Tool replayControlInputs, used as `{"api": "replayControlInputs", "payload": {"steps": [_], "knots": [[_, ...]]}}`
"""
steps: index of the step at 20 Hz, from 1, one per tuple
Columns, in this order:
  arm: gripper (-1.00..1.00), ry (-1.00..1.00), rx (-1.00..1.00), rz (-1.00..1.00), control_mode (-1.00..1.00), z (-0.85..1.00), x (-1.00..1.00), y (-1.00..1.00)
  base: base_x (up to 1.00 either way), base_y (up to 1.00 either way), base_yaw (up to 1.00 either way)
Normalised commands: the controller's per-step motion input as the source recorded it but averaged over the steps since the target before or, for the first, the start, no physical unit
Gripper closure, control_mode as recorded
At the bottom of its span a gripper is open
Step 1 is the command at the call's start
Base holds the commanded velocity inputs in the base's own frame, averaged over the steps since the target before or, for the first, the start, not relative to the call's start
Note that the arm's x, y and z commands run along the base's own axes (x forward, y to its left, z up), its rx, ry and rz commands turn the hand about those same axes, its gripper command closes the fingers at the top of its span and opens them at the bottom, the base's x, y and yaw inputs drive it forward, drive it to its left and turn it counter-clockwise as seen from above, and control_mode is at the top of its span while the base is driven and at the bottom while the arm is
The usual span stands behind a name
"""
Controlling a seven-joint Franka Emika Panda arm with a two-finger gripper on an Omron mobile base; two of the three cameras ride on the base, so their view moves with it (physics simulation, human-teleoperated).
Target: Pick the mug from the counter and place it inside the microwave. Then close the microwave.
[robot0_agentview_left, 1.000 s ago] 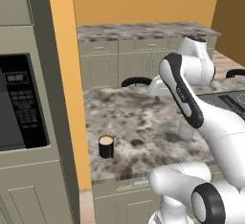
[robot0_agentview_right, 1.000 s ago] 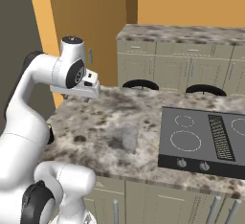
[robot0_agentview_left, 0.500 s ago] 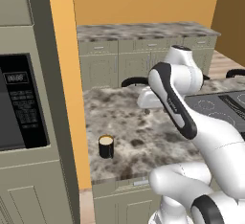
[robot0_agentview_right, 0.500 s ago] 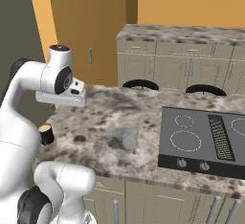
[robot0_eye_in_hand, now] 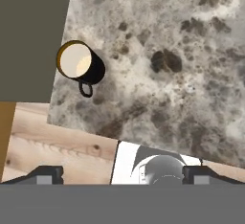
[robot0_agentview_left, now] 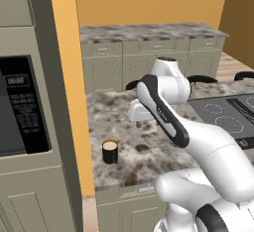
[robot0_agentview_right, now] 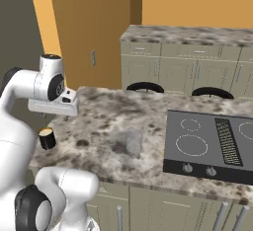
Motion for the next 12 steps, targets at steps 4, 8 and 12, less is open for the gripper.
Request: {"api": "replayControlInputs", "payload": {"steps": [4, 8, 12], "knots": [[-1.0, 0.0, -0.01, 0.0, -1.0, -0.5, 0.0, 0.49, 0.0, 0.0, 0.0], [-1.0, -0.09, 0.04, 0.0, -1.0, -0.3, 0.0, 0.36, 0.0, 0.0, 0.0], [-1.0, -0.13, 0.08, 0.0, -1.0, -0.21, 0.09, 0.22, 0.0, 0.0, 0.0]]}}
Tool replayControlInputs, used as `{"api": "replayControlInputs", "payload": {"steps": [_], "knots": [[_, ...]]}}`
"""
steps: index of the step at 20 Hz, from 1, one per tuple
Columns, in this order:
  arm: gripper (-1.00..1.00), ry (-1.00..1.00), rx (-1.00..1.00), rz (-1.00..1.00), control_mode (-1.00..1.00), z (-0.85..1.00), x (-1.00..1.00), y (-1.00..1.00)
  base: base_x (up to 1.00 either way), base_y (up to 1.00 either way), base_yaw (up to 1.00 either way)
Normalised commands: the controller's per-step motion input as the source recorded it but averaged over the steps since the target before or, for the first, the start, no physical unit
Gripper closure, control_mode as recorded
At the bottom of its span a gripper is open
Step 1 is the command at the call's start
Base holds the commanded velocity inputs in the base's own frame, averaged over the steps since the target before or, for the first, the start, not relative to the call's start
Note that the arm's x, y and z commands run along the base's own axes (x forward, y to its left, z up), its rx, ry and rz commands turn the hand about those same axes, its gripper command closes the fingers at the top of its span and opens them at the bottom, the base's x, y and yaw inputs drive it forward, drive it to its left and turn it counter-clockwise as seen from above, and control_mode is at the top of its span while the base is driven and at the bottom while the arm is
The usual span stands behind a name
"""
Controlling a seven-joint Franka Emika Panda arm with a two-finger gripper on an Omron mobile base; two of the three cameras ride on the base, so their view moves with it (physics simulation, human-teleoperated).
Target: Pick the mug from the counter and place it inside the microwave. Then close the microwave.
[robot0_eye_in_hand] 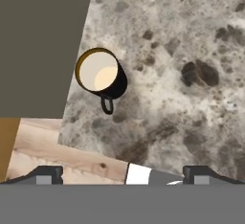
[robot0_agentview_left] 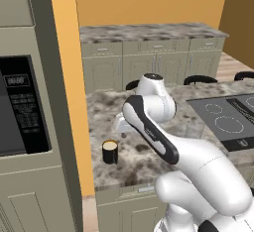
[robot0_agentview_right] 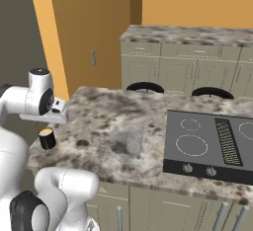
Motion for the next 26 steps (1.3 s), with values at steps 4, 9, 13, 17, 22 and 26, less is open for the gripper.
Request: {"api": "replayControlInputs", "payload": {"steps": [4, 9, 13, 17, 22, 26], "knots": [[-1.0, -0.03, 0.02, 0.0, -1.0, -0.24, 0.04, 0.3, 0.0, 0.0, 0.0], [-1.0, 0.0, 0.0, 0.0, -1.0, -0.3, 0.02, 0.3, 0.0, 0.0, 0.0], [-1.0, -0.03, 0.0, 0.0, -1.0, -0.34, 0.14, 0.16, 0.0, 0.0, 0.0], [-1.0, -0.1, -0.01, 0.0, -1.0, -0.13, 0.04, 0.02, 0.0, 0.0, 0.0], [-1.0, -0.06, -0.03, 0.0, -1.0, -0.09, 0.0, 0.09, 0.0, 0.0, 0.0], [-1.0, -0.03, -0.02, 0.0, -1.0, -0.01, 0.0, 0.14, 0.0, 0.0, 0.0]]}}
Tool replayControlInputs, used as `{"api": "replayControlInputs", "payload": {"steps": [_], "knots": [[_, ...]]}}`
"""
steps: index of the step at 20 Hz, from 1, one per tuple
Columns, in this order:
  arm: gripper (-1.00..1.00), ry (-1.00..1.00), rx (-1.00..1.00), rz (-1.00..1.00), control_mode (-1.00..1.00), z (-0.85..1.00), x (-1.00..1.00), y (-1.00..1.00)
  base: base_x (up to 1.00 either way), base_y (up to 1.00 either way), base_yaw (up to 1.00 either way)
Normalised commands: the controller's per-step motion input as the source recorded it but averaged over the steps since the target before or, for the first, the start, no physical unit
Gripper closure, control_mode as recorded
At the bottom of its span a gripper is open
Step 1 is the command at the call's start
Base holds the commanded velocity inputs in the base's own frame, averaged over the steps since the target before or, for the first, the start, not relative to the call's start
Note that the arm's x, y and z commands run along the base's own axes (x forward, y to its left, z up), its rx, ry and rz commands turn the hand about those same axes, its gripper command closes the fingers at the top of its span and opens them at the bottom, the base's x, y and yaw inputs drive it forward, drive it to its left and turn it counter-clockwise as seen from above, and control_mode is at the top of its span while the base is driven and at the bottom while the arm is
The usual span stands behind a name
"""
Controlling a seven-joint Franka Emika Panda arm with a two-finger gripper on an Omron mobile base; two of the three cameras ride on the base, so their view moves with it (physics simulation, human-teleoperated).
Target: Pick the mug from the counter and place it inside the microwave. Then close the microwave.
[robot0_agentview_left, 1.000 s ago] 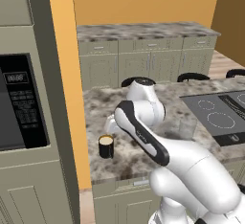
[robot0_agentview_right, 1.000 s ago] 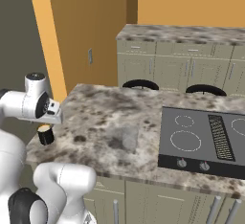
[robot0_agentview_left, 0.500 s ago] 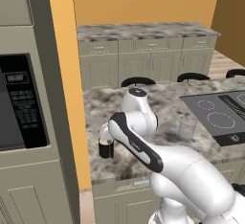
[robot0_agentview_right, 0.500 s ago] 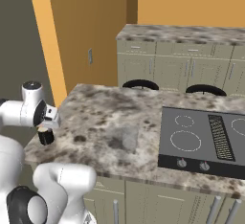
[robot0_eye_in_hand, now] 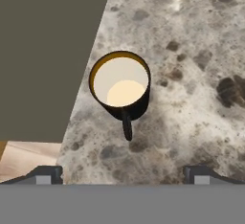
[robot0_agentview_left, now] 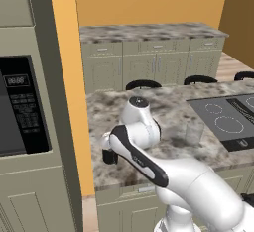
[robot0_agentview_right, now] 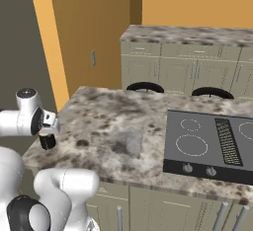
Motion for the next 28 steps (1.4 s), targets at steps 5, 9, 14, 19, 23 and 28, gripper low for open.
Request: {"api": "replayControlInputs", "payload": {"steps": [5, 9, 14, 19, 23, 28], "knots": [[-1.0, -0.01, -0.03, 0.0, -1.0, 0.0, 0.08, 0.1, 0.0, 0.0, 0.0], [-1.0, 0.0, -0.07, 0.0, -1.0, 0.0, 0.02, 0.03, 0.0, 0.0, 0.0], [-1.0, 0.0, -0.05, 0.0, -1.0, 0.0, 0.0, 0.0, 0.0, 0.0, 0.0], [-1.0, 0.0, 0.0, 0.0, -1.0, -0.16, 0.1, 0.0, 0.0, 0.0, 0.0], [-1.0, 0.0, 0.0, 0.0, -1.0, -0.28, 0.13, 0.0, 0.0, 0.0, 0.0], [-1.0, 0.0, 0.0, 0.0, -1.0, -0.23, 0.0, 0.0, 0.0, 0.0, 0.0]]}}
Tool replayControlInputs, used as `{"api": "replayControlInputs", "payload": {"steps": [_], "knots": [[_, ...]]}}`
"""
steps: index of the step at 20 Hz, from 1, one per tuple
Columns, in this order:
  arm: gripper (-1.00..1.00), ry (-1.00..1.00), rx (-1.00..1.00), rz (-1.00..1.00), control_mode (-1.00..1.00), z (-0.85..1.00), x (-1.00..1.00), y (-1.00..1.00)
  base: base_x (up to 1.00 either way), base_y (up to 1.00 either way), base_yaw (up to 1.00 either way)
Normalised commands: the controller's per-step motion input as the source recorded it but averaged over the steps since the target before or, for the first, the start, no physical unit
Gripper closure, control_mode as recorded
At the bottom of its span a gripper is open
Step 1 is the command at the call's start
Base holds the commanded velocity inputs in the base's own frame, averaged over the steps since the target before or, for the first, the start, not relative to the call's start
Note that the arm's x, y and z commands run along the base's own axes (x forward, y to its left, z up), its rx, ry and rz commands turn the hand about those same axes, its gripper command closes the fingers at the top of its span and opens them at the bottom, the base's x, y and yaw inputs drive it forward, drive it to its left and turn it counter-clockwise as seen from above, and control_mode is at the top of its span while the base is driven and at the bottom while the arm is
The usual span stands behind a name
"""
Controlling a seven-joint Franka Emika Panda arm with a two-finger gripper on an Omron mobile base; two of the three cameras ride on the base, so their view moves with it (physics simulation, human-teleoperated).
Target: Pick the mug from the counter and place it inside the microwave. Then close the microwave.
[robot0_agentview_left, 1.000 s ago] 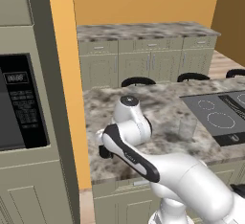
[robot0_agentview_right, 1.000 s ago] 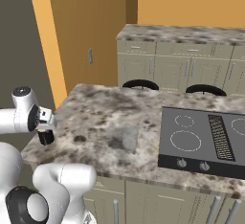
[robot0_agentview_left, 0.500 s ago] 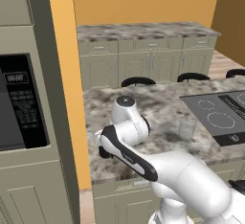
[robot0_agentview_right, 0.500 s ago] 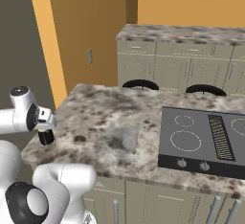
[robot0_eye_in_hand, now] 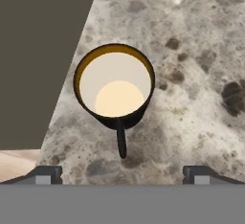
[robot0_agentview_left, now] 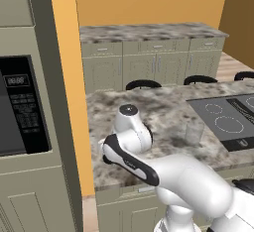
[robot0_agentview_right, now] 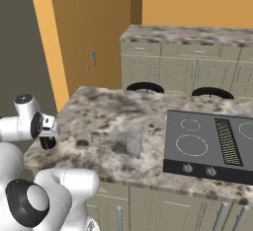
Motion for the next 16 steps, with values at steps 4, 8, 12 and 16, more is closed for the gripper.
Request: {"api": "replayControlInputs", "payload": {"steps": [4, 8, 12, 16], "knots": [[-1.0, 0.0, 0.0, 0.0, -1.0, -0.32, 0.0, 0.0, 0.0, 0.0, 0.0], [-1.0, 0.0, 0.0, 0.0, -1.0, -0.28, 0.07, 0.0, 0.0, 0.0, 0.0], [-1.0, -0.02, 0.0, 0.0, -1.0, -0.1, 0.23, 0.0, 0.0, 0.0, 0.0], [-1.0, -0.01, 0.0, 0.0, -1.0, 0.0, 0.19, 0.0, 0.0, 0.0, 0.0]]}}
